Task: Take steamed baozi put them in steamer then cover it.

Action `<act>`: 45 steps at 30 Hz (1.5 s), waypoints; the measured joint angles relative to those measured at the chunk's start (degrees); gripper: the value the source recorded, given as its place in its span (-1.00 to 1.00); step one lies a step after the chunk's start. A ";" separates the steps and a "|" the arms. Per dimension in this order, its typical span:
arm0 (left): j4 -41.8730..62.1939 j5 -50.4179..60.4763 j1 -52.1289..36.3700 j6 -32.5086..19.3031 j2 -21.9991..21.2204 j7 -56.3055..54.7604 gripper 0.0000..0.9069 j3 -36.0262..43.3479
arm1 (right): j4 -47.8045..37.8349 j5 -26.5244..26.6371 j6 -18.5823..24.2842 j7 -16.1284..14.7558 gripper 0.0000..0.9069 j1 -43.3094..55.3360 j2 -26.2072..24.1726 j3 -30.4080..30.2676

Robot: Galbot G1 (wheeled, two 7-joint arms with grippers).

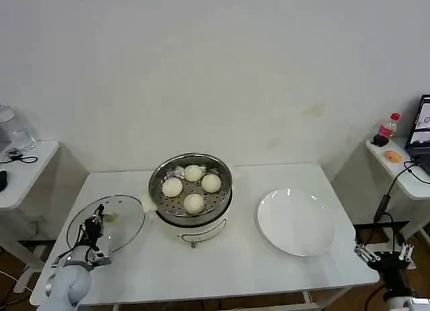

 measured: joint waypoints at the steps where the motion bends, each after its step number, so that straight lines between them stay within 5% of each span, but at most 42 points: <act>1: -0.67 0.09 0.31 0.21 -0.11 -0.23 -1.00 -0.35 | 0.01 -0.07 -0.01 -0.02 1.00 0.04 0.01 -0.10; 17: -18.30 -0.39 3.22 8.77 2.19 4.06 -1.00 -5.53 | 0.44 -1.45 -0.14 -0.48 1.00 0.48 -0.35 -2.73; 30: -27.82 1.34 0.01 15.65 3.67 9.45 -1.00 3.03 | 0.37 -3.27 -0.68 -0.48 1.00 2.26 1.07 -5.62; 38: -28.77 6.37 -4.41 20.81 0.16 15.55 -1.00 9.81 | -0.26 -5.00 -1.09 -0.39 1.00 3.35 2.72 -7.35; 45: -27.76 11.93 -8.60 24.13 -7.15 19.85 -1.00 12.20 | -0.97 -6.20 -1.27 -0.26 1.00 4.17 3.25 -8.28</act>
